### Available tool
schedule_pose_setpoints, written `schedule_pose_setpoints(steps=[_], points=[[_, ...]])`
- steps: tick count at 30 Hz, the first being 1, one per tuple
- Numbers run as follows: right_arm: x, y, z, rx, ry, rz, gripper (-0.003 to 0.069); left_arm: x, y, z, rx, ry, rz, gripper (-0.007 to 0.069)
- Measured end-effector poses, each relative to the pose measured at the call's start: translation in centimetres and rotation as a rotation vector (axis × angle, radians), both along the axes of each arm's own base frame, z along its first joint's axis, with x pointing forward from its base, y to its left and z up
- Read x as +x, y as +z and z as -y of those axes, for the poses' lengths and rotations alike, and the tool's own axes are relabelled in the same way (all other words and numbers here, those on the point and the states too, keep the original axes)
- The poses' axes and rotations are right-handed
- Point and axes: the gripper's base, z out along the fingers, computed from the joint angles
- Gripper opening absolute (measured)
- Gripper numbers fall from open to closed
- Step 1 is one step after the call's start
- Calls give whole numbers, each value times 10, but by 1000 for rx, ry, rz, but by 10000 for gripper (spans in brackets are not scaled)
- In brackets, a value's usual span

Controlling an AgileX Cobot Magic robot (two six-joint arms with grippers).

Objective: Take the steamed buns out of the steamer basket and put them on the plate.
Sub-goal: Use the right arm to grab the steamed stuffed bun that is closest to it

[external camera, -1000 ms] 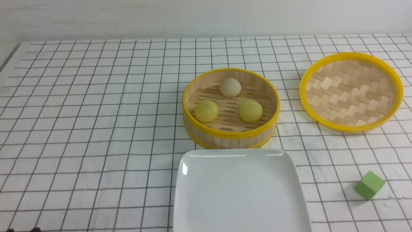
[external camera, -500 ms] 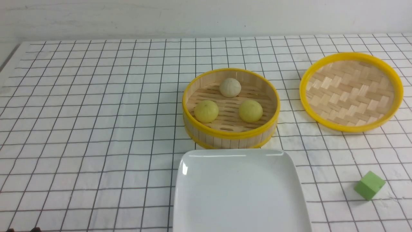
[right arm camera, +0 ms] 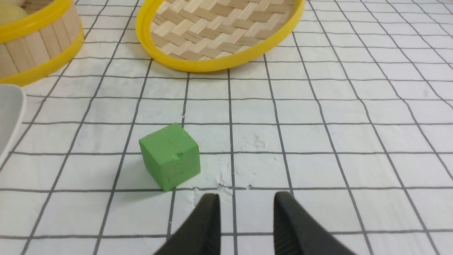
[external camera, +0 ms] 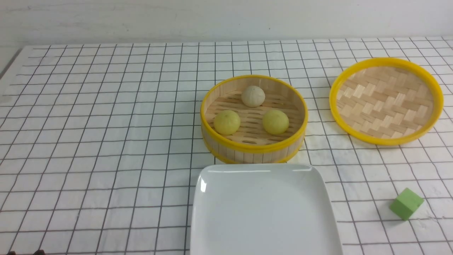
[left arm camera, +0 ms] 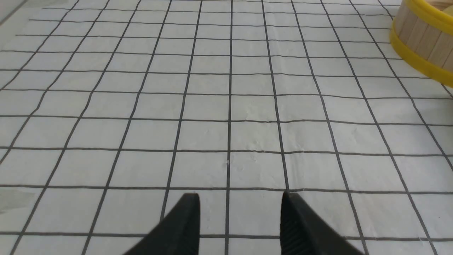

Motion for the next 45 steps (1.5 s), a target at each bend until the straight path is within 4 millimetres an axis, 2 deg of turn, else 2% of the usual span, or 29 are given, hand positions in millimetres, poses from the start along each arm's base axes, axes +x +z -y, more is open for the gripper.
schedule_pose_setpoints(steps=[9, 15, 18, 19, 22, 27, 31, 33, 37, 45], points=[[0, 0, 1, -29, -1, 3, 240, 0, 0, 0, 0, 0, 0, 335], [3, 10, 0, 84, -27, 129, 240, 0, 0, 0, 0, 0, 0, 335], [1, 34, 0, 123, -30, 231, 240, 0, 0, 0, -1, 0, 0, 335], [1, 34, 0, 123, -29, 233, 240, 0, 0, 0, -1, 0, 0, 335], [-9, 80, 0, 129, -24, 362, 240, 0, 0, 0, -1, 0, 0, 335], [-38, 144, 0, 155, -26, 484, 240, 0, 0, 0, -1, 0, 0, 335], [-63, 174, 0, 175, -39, 475, 240, 0, 0, 0, -1, 0, 0, 335], [-76, 185, 0, 179, -45, 462, 240, 0, 0, 0, -1, 0, 0, 335], [-92, 194, -1, 202, -41, 431, 240, 0, 0, 0, -1, 0, 0, 335], [-95, 195, -3, 224, -30, 418, 240, 0, 0, 0, -1, 0, 0, 335]])
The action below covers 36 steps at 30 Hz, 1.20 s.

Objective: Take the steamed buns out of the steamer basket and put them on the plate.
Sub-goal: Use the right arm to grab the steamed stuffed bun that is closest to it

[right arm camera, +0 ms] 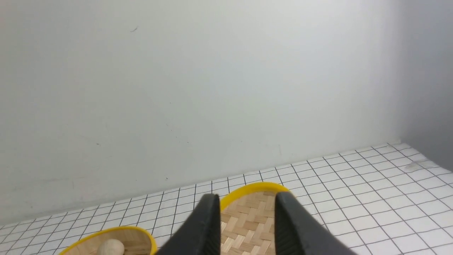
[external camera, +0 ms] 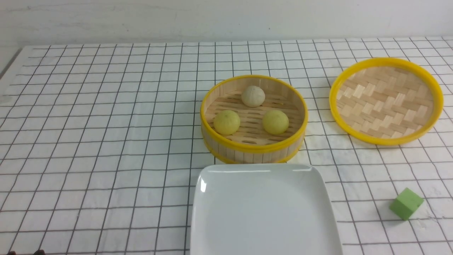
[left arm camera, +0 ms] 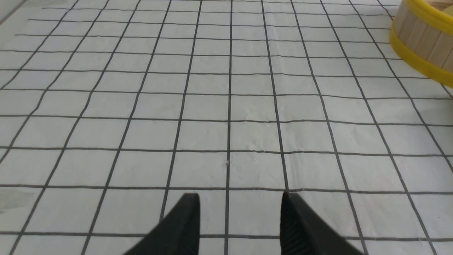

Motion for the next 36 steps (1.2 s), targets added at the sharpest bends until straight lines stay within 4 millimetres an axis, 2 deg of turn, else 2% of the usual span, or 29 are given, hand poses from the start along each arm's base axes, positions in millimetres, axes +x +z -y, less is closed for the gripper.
schedule_pose_setpoints(steps=[23, 32, 36], points=[[0, -2, 0, 6, 2, -19, 240, 0, 0, 0, 0, 0, 0, 335], [0, -11, 0, 12, 2, -125, 240, 0, 0, 0, -2, 0, 0, 335], [0, -13, 0, 14, 1, -140, 240, 0, 1, 2, -70, -6, 8, 335]])
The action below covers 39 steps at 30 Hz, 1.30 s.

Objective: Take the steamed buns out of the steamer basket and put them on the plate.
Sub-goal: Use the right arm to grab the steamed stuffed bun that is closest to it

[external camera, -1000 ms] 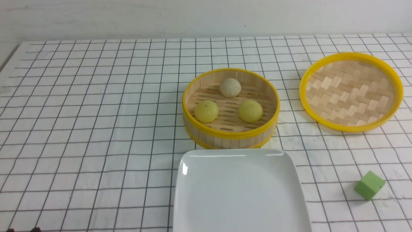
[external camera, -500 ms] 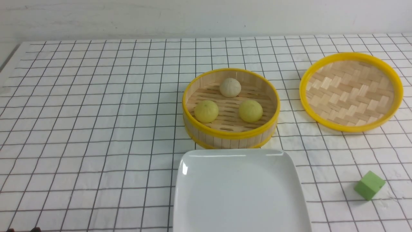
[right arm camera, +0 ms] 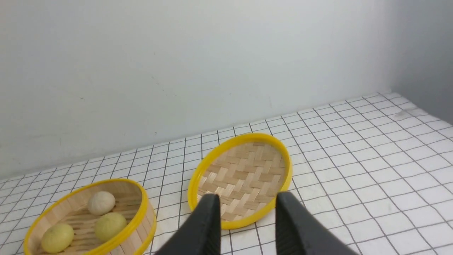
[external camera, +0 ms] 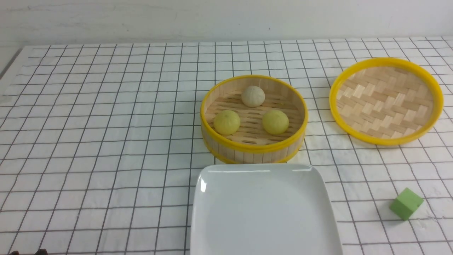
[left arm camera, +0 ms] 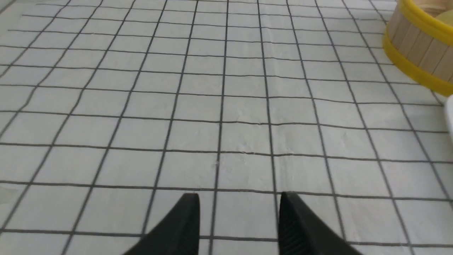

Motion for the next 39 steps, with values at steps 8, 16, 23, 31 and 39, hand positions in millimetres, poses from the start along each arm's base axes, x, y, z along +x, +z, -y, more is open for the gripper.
schedule_pose_setpoints(steps=[8, 16, 23, 31, 39], points=[[0, 0, -1, 5, 5, 0, 240, 3, 9, 4, -195, 2, 105, 335], [0, 0, -3, 32, 36, 1, 240, 4, 22, 4, -440, 33, 229, 335], [0, 0, -5, 25, 59, -4, 240, 4, 27, 4, -582, 44, 248, 336], [13, 5, -16, -172, 197, -23, 240, -14, 77, 18, -391, -139, 207, 346], [78, 20, -23, -125, 302, -104, 240, -32, 121, 23, -227, -223, 138, 346]])
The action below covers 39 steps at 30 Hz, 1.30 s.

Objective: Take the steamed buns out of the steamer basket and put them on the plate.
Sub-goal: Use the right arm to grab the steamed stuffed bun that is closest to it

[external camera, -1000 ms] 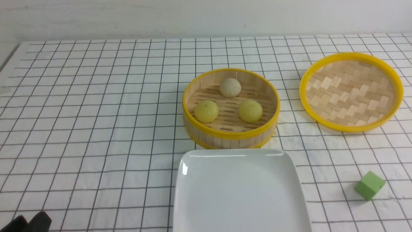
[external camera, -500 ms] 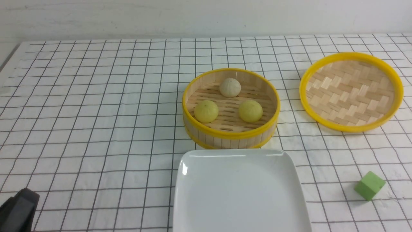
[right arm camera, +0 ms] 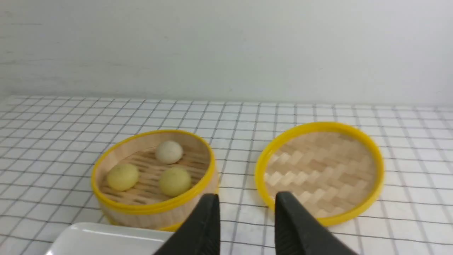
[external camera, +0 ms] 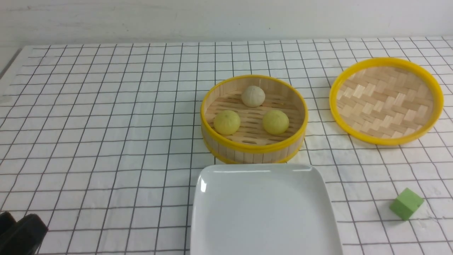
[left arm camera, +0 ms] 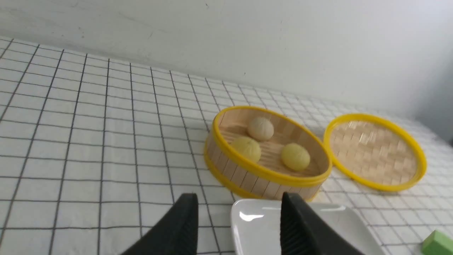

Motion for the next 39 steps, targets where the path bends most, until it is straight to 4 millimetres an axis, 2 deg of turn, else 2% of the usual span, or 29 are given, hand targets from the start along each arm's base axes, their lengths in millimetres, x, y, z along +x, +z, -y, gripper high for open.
schedule_pose_setpoints(steps=[3, 4, 5, 9, 10, 15, 16, 17, 20, 21, 23, 27, 28, 29, 30, 32, 33, 36, 38, 39], points=[[18, 0, -6, 0, 82, -33, 240, 3, 12, 0, 37, -5, -39, 346], [34, 0, -13, -27, 173, -71, 240, 7, 22, 0, 47, -8, -61, 346], [40, 0, -16, -42, 221, -88, 240, 9, 29, 0, 49, -9, -61, 346], [64, 7, -27, -49, 385, -144, 240, 21, 45, 1, 65, -15, -92, 346], [78, 16, -31, -30, 451, -166, 240, 31, 50, 2, 101, -28, -120, 346], [134, 39, -38, -20, 602, -302, 240, 57, 48, 6, 195, -93, -189, 346], [137, 40, -38, -21, 608, -308, 240, 57, 48, 6, 198, -95, -186, 346], [162, 46, -39, -34, 657, -361, 240, 66, 46, 8, 200, -123, -207, 346], [204, 49, -37, -58, 691, -416, 240, 75, 46, 11, 195, -152, -201, 346], [207, 53, -37, -66, 691, -408, 240, 76, 46, 11, 195, -154, -200, 346], [246, 52, -37, -106, 687, -431, 240, 82, 46, 13, 194, -172, -183, 346], [297, 33, -53, -220, 703, -505, 240, 87, 49, 14, 176, -173, -154, 346], [299, 30, -55, -217, 709, -515, 240, 87, 49, 14, 175, -171, -152, 346], [316, 20, -68, -273, 723, -546, 240, 89, 50, 14, 171, -167, -143, 346], [319, 15, -72, -279, 734, -559, 240, 89, 50, 14, 171, -164, -140, 346], [341, -9, -97, -352, 770, -611, 240, 91, 50, 13, 170, -153, -131, 346], [343, -10, -98, -364, 770, -612, 240, 91, 50, 13, 171, -152, -130, 346], [364, -47, -132, -446, 814, -686, 240, 94, 50, 13, 171, -149, -136, 346], [372, -66, -145, -501, 818, -723, 240, 95, 49, 13, 170, -149, -139, 346], [372, -67, -147, -502, 821, -725, 240, 95, 49, 13, 170, -149, -138, 346]])
